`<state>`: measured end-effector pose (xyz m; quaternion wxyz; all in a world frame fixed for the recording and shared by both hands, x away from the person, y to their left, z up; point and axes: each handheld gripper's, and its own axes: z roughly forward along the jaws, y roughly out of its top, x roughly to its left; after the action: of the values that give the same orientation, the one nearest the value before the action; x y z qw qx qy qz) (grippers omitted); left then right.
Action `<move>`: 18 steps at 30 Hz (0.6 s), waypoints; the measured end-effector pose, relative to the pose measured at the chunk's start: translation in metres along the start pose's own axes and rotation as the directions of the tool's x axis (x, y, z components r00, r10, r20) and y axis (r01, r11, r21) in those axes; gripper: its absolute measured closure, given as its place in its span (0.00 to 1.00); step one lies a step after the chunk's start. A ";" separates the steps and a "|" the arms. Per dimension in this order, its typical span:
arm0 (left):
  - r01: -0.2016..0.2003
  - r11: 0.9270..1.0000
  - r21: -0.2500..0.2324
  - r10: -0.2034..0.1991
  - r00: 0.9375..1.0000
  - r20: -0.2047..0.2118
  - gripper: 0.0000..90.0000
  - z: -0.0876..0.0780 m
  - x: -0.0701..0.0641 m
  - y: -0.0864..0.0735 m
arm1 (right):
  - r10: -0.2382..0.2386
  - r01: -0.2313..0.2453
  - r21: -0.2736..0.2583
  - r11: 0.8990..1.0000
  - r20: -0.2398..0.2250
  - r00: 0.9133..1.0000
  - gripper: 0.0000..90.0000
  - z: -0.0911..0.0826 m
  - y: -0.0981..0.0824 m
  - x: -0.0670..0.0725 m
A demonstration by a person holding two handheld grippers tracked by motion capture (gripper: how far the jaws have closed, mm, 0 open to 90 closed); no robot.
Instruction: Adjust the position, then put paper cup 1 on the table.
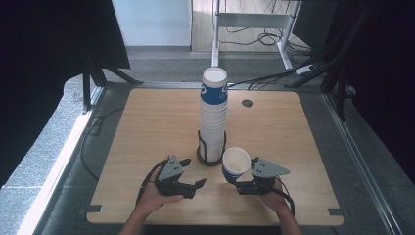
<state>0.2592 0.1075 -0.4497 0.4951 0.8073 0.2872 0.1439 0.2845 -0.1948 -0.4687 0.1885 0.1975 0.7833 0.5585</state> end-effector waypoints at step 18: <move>-0.029 0.999 0.035 0.029 1.000 0.002 0.18 0.005 -0.004 -0.001 | 0.075 -0.085 0.045 0.995 0.181 0.981 0.29 -0.021 -0.019 -0.039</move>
<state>0.2577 0.1021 -0.4527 0.4790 0.8199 0.2776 0.1455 0.3048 -0.2373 -0.4777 0.2302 0.2831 0.7691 0.5248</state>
